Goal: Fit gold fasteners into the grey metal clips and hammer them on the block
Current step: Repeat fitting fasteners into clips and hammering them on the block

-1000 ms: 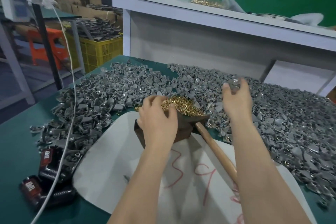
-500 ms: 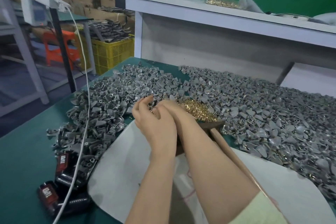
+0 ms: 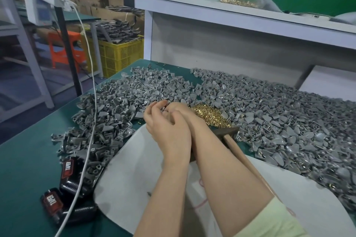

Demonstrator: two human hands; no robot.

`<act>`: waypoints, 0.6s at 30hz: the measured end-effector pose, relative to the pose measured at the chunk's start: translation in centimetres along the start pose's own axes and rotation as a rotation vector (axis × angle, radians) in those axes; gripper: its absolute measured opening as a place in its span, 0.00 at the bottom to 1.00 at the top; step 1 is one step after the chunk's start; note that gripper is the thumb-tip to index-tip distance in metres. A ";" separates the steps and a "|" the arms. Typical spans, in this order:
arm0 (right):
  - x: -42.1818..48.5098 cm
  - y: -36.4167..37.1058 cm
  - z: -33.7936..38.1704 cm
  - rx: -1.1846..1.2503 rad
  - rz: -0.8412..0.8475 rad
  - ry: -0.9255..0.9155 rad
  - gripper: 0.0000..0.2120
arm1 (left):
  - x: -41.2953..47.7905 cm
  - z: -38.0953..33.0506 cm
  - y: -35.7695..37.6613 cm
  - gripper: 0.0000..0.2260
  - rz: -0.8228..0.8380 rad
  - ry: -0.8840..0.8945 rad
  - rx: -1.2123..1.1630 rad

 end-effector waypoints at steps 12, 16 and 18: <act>-2.6 -3.4 -2.9 0.510 -0.398 -0.186 0.04 | -0.1 0.3 0.3 0.16 0.069 0.081 -0.017; -6.0 -5.8 -5.0 0.646 -0.349 -0.278 0.03 | -0.5 0.0 1.0 0.15 0.284 0.164 -0.047; -7.4 -6.6 -5.9 0.634 -0.331 -0.290 0.03 | -0.9 0.0 1.3 0.13 0.379 0.164 -0.058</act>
Point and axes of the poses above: each hand's wrist, its own x-axis towards the middle knuckle, its own y-axis out of the palm, z = x × y, the point moved 1 cm from there along x, towards the middle knuckle, and after that the axes turned 5 degrees about y, right-handed, at the moved point
